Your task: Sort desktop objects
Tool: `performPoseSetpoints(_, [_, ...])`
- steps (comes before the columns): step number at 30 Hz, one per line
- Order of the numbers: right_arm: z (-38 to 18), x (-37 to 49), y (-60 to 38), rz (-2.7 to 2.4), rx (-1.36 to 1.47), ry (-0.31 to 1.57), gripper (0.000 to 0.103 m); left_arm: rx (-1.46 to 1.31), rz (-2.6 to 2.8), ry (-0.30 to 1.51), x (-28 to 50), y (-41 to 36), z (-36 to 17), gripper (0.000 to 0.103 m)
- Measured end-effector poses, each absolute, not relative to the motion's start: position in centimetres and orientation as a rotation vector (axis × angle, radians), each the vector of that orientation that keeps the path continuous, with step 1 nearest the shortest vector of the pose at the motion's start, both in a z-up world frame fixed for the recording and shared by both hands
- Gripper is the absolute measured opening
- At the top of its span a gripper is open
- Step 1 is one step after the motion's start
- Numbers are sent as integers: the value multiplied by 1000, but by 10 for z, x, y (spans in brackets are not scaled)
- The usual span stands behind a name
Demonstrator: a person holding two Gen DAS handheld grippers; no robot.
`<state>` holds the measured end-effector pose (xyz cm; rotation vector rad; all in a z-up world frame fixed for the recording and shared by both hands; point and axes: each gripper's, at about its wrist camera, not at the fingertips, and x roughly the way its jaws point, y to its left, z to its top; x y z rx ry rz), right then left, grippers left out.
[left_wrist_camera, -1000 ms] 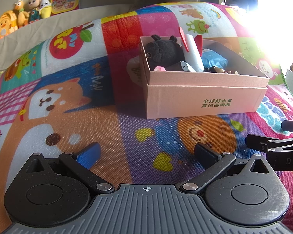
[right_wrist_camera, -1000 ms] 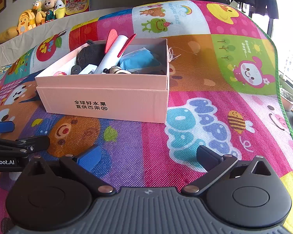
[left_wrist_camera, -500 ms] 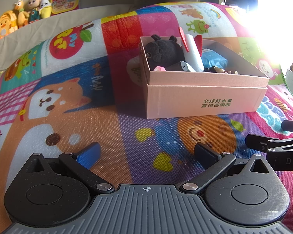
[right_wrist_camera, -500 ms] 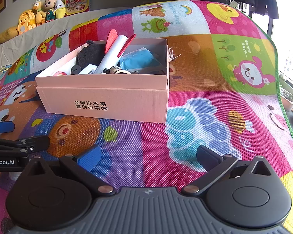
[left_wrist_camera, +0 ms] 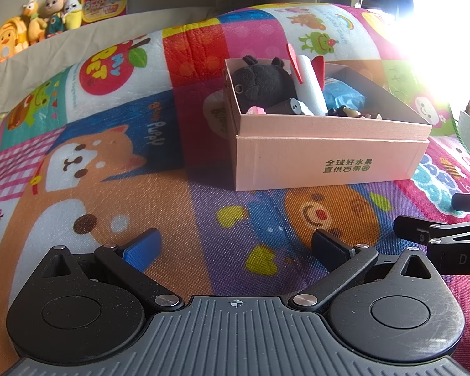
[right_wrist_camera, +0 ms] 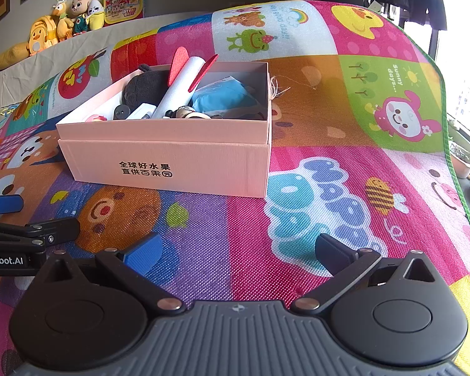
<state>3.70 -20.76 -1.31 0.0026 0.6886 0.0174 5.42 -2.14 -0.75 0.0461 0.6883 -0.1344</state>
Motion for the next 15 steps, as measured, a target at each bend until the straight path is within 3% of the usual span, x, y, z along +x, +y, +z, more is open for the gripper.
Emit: performPoseSetpoints(15, [-13, 36, -208, 18, 3, 689, 103, 50, -135, 689, 54, -22, -8, 103])
